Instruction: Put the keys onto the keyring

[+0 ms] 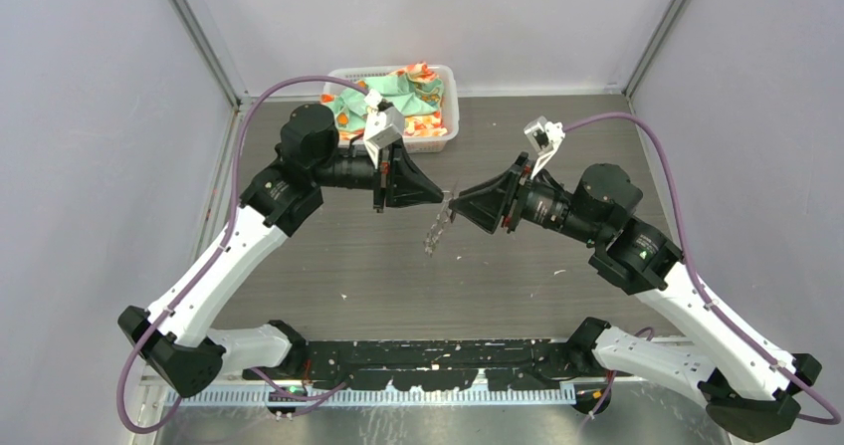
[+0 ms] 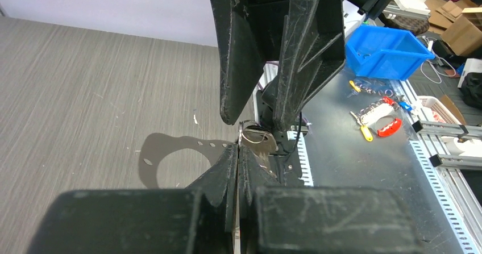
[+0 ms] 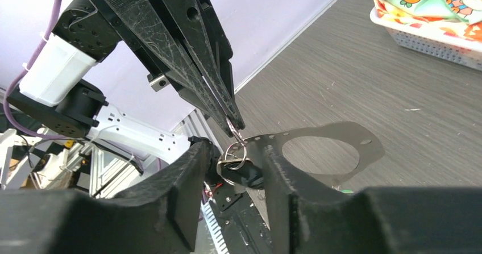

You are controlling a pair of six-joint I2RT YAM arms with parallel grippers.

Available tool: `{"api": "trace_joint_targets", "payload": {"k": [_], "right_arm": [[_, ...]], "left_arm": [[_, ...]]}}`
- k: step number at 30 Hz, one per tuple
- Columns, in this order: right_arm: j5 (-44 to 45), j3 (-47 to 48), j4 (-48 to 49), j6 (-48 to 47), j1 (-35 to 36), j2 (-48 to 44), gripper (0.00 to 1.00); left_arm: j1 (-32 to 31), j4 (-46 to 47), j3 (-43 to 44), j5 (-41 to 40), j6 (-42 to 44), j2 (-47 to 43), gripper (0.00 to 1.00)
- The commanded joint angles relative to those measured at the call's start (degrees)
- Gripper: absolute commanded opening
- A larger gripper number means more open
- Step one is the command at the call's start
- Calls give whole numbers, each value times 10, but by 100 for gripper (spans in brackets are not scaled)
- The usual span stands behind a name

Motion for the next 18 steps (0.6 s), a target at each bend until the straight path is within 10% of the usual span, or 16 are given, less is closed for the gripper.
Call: {"api": "trace_joint_targets", "payload": {"k": [1, 6, 18], "right_arm": [[-2, 6, 36, 7, -3, -2, 42], [-9, 9, 22, 3, -6, 0, 22], [-32, 12, 10, 2, -9, 5, 10]], "left_arm": [[0, 36, 7, 10, 0, -23, 0], [0, 41, 6, 9, -2, -25, 0], [0, 49, 9, 6, -4, -26, 0]]}}
